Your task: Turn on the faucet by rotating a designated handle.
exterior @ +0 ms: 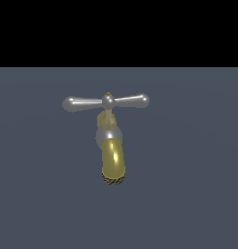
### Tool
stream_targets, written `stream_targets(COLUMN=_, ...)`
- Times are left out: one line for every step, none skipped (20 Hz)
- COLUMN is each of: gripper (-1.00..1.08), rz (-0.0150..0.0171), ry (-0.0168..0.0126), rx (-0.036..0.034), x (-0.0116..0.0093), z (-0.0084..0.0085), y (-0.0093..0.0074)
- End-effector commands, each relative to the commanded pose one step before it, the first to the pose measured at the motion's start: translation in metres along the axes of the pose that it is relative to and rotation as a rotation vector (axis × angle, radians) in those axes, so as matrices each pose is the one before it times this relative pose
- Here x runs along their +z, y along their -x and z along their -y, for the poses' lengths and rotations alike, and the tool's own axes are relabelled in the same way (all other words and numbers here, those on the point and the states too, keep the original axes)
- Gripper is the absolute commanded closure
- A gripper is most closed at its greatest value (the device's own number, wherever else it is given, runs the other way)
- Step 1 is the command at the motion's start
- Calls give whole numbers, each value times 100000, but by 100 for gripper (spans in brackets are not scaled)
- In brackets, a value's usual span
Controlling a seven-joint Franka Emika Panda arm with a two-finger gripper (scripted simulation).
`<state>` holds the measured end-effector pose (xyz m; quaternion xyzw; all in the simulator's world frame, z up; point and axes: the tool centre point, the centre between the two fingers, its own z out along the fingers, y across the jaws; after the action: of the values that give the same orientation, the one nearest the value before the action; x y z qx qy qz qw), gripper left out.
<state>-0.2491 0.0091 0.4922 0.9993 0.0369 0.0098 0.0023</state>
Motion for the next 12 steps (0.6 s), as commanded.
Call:
stream_targets(gripper=108, rz=0, ry=0, rx=0, x=0, z=-1, y=0)
stream_targets(gripper=108, rz=0, ry=3, rx=69, x=11, z=6, y=-3)
stream_targets(gripper=108, rz=3, ry=0, rx=138, x=33, z=36, y=-10)
stream_targets(gripper=108, rz=5, ry=2, rx=276, x=55, z=46, y=-17)
stream_targets(gripper=108, rz=6, ry=2, rx=378, x=78, z=67, y=-24)
stream_targets(gripper=108, rz=8, ry=3, rx=488, x=100, z=86, y=-30)
stream_targets(gripper=108, rz=10, ry=3, rx=598, x=122, z=105, y=-37)
stream_targets(gripper=108, rz=12, ry=4, rx=704, x=144, z=125, y=-44)
stream_targets(gripper=108, rz=14, ry=5, rx=811, x=167, z=145, y=-51)
stream_targets(gripper=108, rz=16, ry=5, rx=924, x=189, z=164, y=-58)
stream_targets(gripper=108, rz=17, ry=6, rx=1031, x=212, z=184, y=-65)
stream_targets(gripper=108, rz=19, ry=6, rx=1141, x=234, z=203, y=-72)
